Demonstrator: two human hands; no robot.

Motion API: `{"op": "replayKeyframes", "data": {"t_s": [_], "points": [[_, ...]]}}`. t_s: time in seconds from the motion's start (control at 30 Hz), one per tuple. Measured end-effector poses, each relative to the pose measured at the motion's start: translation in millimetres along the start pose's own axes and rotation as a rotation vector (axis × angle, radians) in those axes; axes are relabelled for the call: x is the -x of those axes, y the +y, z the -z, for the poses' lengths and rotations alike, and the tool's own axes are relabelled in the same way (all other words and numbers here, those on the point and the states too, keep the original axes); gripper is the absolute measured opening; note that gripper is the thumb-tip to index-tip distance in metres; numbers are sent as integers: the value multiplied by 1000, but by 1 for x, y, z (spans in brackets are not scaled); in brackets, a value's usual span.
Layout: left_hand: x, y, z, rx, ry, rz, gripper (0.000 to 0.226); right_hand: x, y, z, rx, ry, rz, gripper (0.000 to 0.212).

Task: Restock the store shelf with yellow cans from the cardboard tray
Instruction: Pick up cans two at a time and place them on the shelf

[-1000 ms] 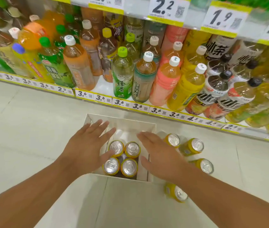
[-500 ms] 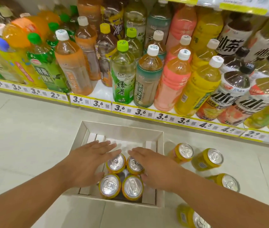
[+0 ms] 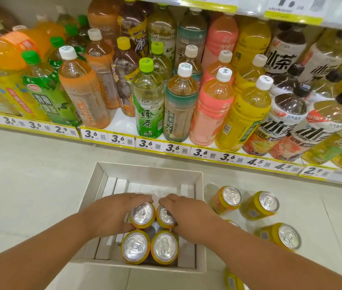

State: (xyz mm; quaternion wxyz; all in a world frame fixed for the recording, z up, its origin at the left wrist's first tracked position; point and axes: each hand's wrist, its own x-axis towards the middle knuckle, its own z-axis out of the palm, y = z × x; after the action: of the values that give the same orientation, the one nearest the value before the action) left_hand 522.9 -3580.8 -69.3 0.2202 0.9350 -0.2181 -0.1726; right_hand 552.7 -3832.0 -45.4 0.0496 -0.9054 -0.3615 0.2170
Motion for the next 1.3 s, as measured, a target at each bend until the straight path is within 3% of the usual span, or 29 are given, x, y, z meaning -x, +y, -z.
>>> {"op": "replayKeyframes", "data": {"t_s": [0.23, 0.4, 0.57, 0.87, 1.0, 1.23, 1.3], "points": [[-6, 14, 21, 394, 104, 209, 73, -2, 1, 21, -376, 159, -113, 77], [-2, 57, 80, 580, 282, 293, 68, 20, -8, 94, -555, 271, -203, 79], [20, 131, 187, 662, 392, 314, 67, 83, -37, 223, -790, 342, -224, 54], [60, 304, 444, 681, 562, 285, 70, 201, -83, 487, -913, 479, -236, 57], [71, 378, 554, 675, 564, 299, 66, 250, -96, 609, -930, 535, -242, 66], [72, 489, 720, 644, 624, 268, 55, 316, -85, 797, -949, 608, -126, 52], [66, 517, 757, 645, 649, 262, 65, 331, -80, 839, -978, 633, -105, 52]]}}
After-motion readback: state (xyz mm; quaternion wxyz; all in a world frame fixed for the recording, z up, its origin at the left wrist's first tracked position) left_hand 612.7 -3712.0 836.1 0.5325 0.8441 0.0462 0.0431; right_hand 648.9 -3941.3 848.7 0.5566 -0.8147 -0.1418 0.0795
